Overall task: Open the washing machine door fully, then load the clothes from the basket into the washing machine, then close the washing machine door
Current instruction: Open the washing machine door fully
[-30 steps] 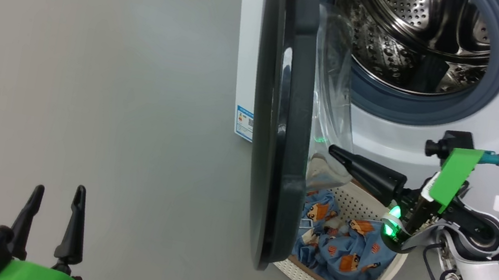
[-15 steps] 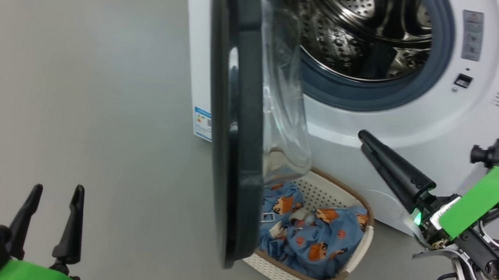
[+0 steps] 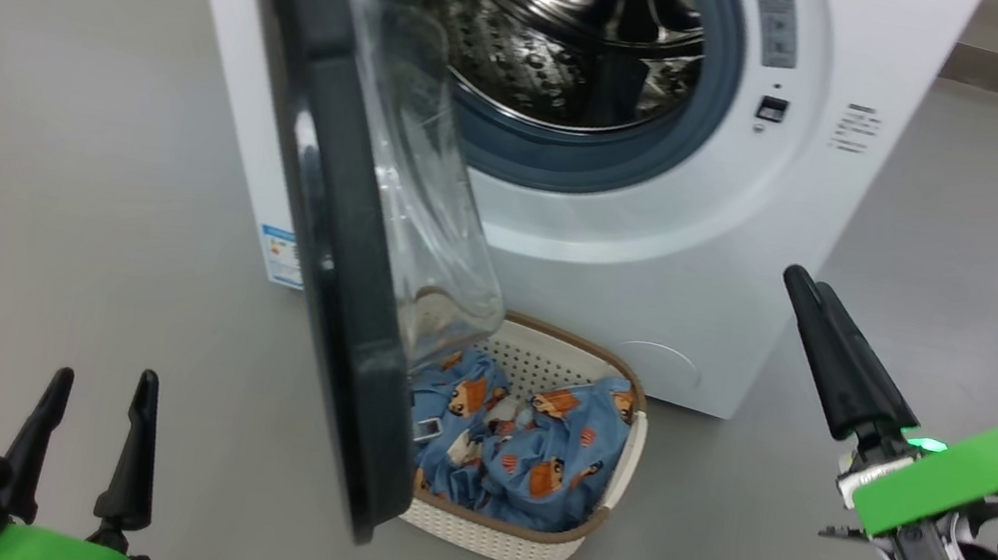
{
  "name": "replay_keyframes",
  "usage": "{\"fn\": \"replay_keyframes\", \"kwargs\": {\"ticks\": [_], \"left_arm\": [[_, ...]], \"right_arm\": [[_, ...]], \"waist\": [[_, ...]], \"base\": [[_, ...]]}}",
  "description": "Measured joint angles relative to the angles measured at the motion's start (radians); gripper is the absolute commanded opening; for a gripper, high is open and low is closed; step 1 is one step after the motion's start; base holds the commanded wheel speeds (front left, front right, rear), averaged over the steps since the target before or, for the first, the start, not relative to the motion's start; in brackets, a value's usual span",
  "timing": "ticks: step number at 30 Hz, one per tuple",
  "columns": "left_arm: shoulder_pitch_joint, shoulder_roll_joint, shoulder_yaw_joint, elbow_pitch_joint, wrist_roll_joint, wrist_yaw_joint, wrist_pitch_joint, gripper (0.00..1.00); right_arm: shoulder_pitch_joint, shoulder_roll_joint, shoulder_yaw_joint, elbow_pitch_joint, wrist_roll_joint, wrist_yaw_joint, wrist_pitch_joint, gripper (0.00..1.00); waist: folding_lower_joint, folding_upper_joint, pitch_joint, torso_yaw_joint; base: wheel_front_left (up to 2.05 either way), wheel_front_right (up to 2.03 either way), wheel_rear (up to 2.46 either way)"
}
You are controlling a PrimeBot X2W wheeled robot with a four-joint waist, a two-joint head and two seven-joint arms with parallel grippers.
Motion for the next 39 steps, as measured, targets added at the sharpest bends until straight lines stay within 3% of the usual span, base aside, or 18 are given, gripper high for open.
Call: {"fn": "replay_keyframes", "kwargs": {"ticks": [4, 7, 13, 24, 39], "left_arm": [[0.001, 0.001, 0.000, -0.005, 0.010, 0.000, 0.000, 1.00], [0.005, 0.001, 0.000, -0.008, 0.017, 0.000, 0.000, 1.00], [0.021, 0.000, 0.006, -0.014, 0.023, 0.002, 0.000, 1.00], [0.024, -0.001, 0.026, -0.022, 0.024, 0.003, 0.000, 1.00], [0.024, -0.003, 0.026, -0.023, 0.024, 0.003, 0.000, 1.00]], "right_arm": [[0.057, -0.047, 0.026, -0.024, -0.024, 0.000, -0.126, 1.00], [0.099, -0.104, 0.055, 0.005, -0.119, 0.000, -0.213, 1.00], [0.142, -0.115, 0.070, 0.091, -0.260, 0.000, -0.353, 1.00], [0.176, -0.092, 0.009, 0.169, -0.465, 0.000, -0.378, 1.00], [0.214, -0.019, -0.084, 0.187, -0.674, 0.000, -0.378, 1.00]], "waist": [[0.0000, 0.0000, -0.003, -0.040], [0.0000, 0.0000, -0.007, -0.066], [0.0000, 0.0000, -0.019, -0.119], [0.0000, 0.0000, -0.012, -0.193], [0.0000, 0.0000, -0.012, -0.215]], "base": [[0.00, 0.00, 0.00], [0.00, 0.00, 0.00], [0.00, 0.00, 0.00], [0.00, 0.00, 0.00], [0.00, 0.00, 0.00]]}}
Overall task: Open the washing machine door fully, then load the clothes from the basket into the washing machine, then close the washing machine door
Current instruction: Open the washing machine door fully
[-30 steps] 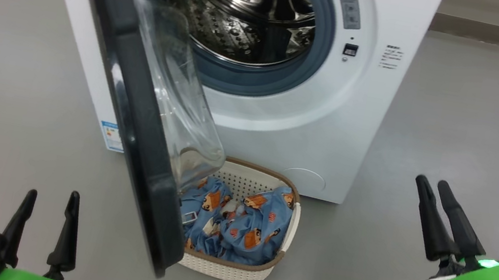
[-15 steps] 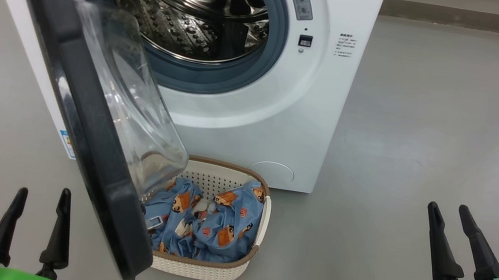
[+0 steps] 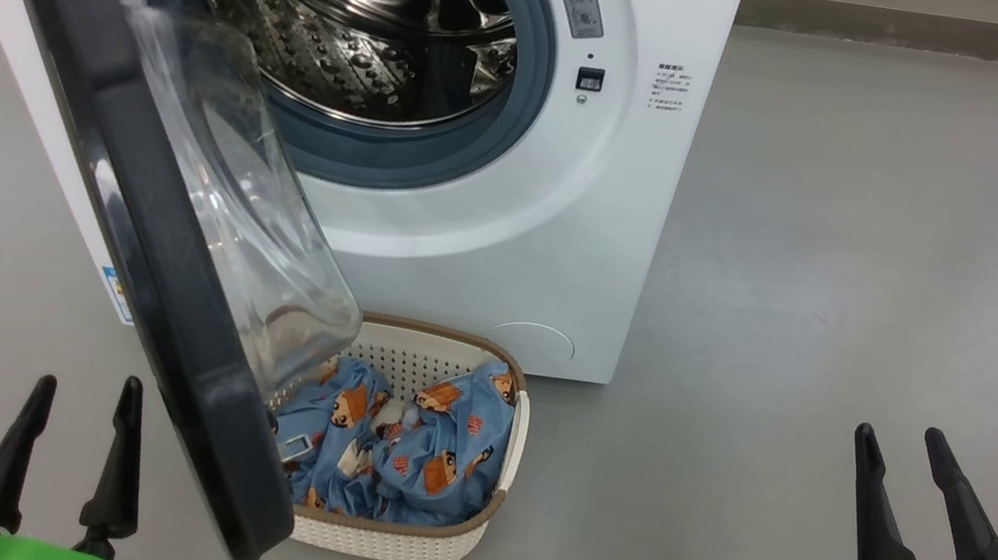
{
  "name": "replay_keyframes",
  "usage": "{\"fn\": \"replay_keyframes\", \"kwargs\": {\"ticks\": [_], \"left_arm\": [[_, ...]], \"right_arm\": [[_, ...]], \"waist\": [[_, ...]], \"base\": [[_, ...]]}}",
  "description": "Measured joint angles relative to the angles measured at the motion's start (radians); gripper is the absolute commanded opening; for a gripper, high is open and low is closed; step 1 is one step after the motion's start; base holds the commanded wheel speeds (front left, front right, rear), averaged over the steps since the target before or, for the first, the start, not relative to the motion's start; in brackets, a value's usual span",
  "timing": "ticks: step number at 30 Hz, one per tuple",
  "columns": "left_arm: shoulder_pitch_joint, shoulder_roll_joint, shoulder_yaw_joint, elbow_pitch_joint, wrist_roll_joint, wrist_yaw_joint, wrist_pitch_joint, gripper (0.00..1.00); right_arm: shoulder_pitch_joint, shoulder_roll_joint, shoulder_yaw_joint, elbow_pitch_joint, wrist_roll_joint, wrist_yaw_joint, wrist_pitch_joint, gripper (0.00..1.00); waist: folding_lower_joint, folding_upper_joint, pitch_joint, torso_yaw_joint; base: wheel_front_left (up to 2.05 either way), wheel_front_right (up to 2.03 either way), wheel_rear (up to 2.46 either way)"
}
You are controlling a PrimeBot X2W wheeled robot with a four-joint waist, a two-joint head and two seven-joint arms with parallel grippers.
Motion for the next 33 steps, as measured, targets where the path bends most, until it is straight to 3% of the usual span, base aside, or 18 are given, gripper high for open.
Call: {"fn": "replay_keyframes", "kwargs": {"ticks": [8, 33], "left_arm": [[0.000, -0.001, 0.003, 0.000, 0.000, 0.000, 0.000, 1.00], [0.000, -0.007, 0.013, -0.001, 0.002, 0.000, 0.000, 1.00]], "right_arm": [[0.000, 0.019, -0.033, 0.035, -0.074, 0.000, 0.000, 1.00], [-0.001, 0.031, -0.007, 0.046, -0.066, 0.000, 0.000, 1.00]], "waist": [[0.0000, 0.0000, -0.002, -0.012], [0.0000, 0.0000, 0.007, -0.016]], "base": [[0.00, 0.00, 0.00], [0.00, 0.00, 0.00]]}}
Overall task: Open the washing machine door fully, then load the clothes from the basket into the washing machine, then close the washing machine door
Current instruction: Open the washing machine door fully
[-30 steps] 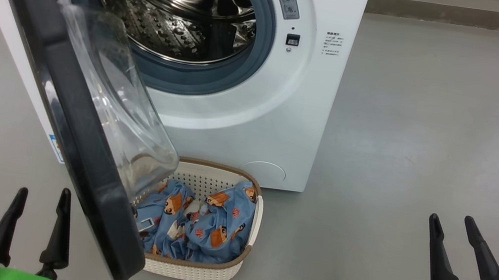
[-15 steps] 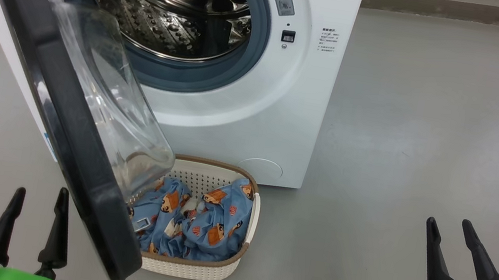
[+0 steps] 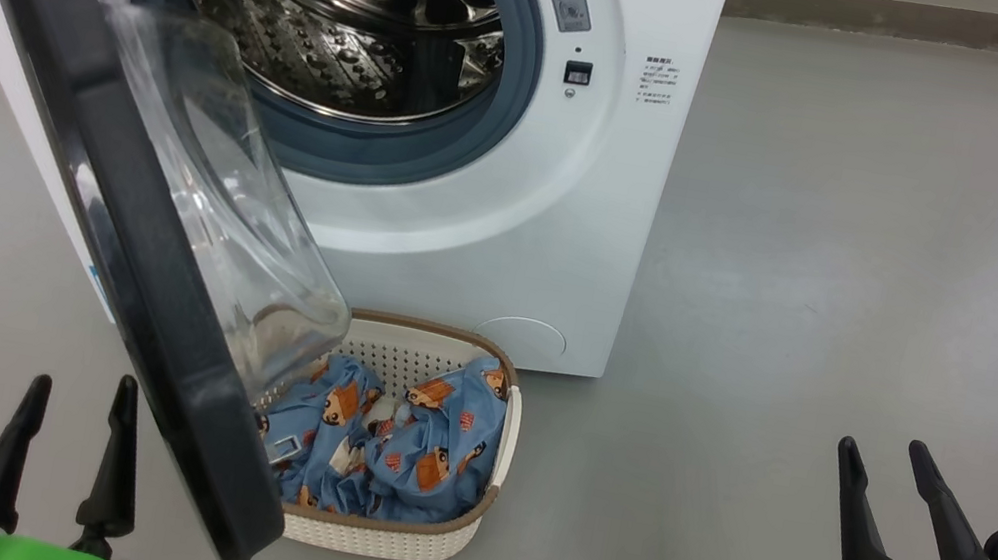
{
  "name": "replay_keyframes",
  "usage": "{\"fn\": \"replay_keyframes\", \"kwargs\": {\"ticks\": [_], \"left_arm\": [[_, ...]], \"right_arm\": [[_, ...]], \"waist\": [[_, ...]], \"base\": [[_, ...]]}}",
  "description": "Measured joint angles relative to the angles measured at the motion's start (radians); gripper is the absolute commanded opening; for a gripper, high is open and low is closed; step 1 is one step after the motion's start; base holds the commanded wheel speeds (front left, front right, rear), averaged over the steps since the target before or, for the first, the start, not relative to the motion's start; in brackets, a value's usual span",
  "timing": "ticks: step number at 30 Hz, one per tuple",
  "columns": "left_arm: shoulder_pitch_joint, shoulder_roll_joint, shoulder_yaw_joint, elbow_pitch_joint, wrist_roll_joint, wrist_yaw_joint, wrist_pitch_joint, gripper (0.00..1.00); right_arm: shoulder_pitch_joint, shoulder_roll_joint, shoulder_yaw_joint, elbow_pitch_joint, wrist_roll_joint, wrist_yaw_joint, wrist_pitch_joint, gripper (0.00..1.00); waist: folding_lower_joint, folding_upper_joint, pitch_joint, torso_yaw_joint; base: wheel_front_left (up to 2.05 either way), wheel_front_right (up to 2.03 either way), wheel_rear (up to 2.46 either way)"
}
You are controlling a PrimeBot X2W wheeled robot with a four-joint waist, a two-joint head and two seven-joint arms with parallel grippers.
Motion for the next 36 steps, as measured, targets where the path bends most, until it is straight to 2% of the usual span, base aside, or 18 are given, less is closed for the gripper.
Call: {"fn": "replay_keyframes", "kwargs": {"ticks": [8, 9, 10, 11, 12, 16, 22, 27, 32, 36], "left_arm": [[0.000, 0.000, 0.002, 0.000, 0.004, 0.000, 0.000, 1.00], [0.000, 0.000, 0.002, 0.000, 0.005, 0.000, 0.000, 0.85], [0.000, 0.000, 0.003, 0.000, 0.004, 0.000, 0.000, 0.24], [0.000, 0.000, 0.004, 0.000, 0.004, 0.000, 0.000, 0.24], [0.000, 0.000, 0.005, -0.001, 0.004, 0.000, 0.000, 0.00], [0.000, -0.002, 0.020, -0.040, 0.005, 0.000, 0.000, 0.00], [0.000, -0.018, 0.093, -0.206, 0.035, 0.000, 0.000, 0.00], [0.000, -0.031, 0.100, -0.356, 0.069, 0.000, -0.001, 0.00], [-0.001, -0.025, 0.065, -0.479, 0.095, 0.000, -0.001, 0.00], [-0.029, 0.008, -0.025, -0.581, 0.097, 0.000, 0.054, 0.00]], "right_arm": [[0.000, 0.000, 0.002, 0.000, 0.000, 0.000, 0.000, 1.00], [0.000, 0.000, 0.002, 0.000, 0.000, 0.000, 0.000, 1.00], [0.000, 0.000, 0.002, 0.000, 0.001, 0.000, 0.000, 1.00], [0.000, 0.000, 0.002, 0.000, 0.001, 0.000, 0.000, 1.00], [0.000, 0.000, 0.003, 0.000, 0.001, 0.000, 0.000, 1.00], [0.000, 0.001, 0.003, 0.000, 0.001, 0.000, 0.000, 1.00], [0.000, 0.006, 0.002, 0.000, 0.002, 0.000, 0.000, 1.00], [0.000, 0.008, 0.003, 0.001, 0.003, 0.000, 0.000, 1.00], [0.000, 0.010, 0.004, 0.001, 0.003, 0.000, 0.000, 1.00], [0.000, 0.010, 0.008, 0.004, 0.007, 0.000, 0.000, 1.00]], "waist": [[0.0000, 0.0000, -0.001, -0.002], [0.0000, 0.0000, -0.001, -0.002], [0.0000, 0.0000, -0.001, -0.001], [0.0000, 0.0000, -0.001, -0.001], [0.0000, 0.0000, -0.001, 0.000], [0.0000, 0.0000, -0.002, 0.002], [0.0000, 0.0000, 0.001, 0.012], [0.0000, 0.0000, 0.000, 0.021], [0.0000, 0.0000, -0.003, 0.029], [0.0000, 0.0000, -0.004, 0.041]], "base": [[0.00, 0.00, 0.00], [0.00, 0.00, 0.00], [0.00, 0.00, 0.00], [0.00, 0.00, 0.00], [0.00, 0.00, 0.00], [0.00, 0.00, 0.00], [0.00, 0.00, 0.00], [0.00, 0.00, 0.00], [0.00, 0.00, 0.00], [0.00, 0.00, 0.00]]}}
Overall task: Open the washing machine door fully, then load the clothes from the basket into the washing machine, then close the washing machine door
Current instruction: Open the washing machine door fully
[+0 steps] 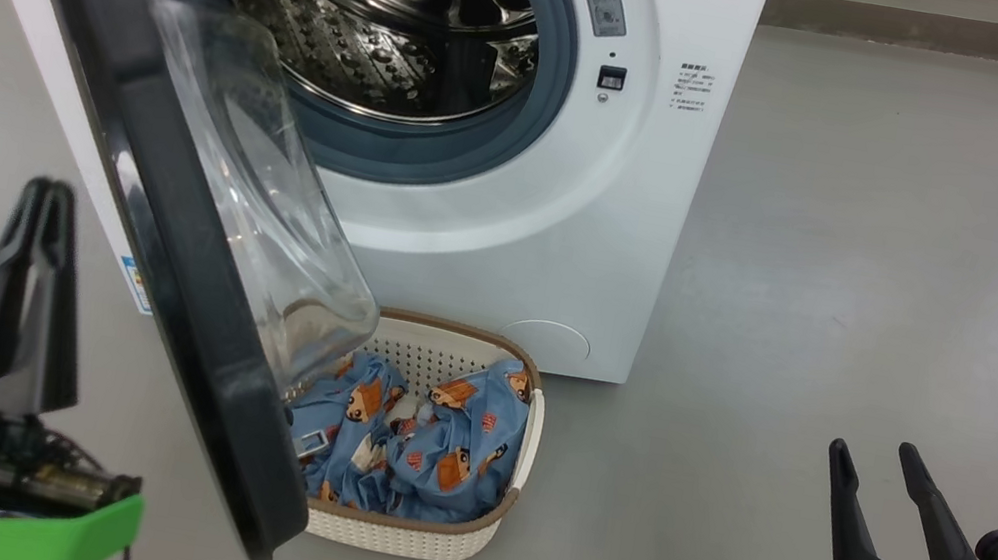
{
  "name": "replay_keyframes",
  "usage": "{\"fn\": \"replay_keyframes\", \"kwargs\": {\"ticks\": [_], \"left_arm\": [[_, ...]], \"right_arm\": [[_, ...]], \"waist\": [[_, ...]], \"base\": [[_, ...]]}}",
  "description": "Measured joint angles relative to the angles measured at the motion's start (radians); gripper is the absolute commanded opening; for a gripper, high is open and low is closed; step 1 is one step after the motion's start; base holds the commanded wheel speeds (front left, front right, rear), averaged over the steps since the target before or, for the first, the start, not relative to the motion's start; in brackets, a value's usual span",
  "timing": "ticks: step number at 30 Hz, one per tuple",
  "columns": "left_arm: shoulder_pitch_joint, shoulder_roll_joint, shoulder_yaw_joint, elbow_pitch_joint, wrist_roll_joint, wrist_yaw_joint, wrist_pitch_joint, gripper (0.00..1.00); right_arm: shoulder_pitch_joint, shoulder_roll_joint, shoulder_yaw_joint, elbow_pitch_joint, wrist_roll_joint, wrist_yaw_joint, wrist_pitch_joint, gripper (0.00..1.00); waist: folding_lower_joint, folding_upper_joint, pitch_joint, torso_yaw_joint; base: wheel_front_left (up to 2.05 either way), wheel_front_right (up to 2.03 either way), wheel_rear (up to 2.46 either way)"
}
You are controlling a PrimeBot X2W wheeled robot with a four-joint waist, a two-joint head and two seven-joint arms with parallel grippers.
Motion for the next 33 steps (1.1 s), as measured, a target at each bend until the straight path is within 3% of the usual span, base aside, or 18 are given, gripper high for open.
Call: {"fn": "replay_keyframes", "kwargs": {"ticks": [15, 33], "left_arm": [[-0.055, -0.037, -0.238, -0.035, -0.058, -0.001, 0.171, 0.00], [0.096, -0.041, -0.316, 0.146, -0.099, 0.031, 0.179, 0.00]], "right_arm": [[-0.001, 0.000, 0.024, 0.002, 0.003, 0.000, 0.000, 1.00], [-0.001, 0.000, 0.032, 0.006, 0.006, 0.000, 0.000, 1.00]], "waist": [[0.0000, 0.0000, 0.011, -0.035], [0.0000, 0.0000, 0.018, -0.053]], "base": [[0.00, 0.00, 0.00], [0.00, 0.00, 0.00]]}}
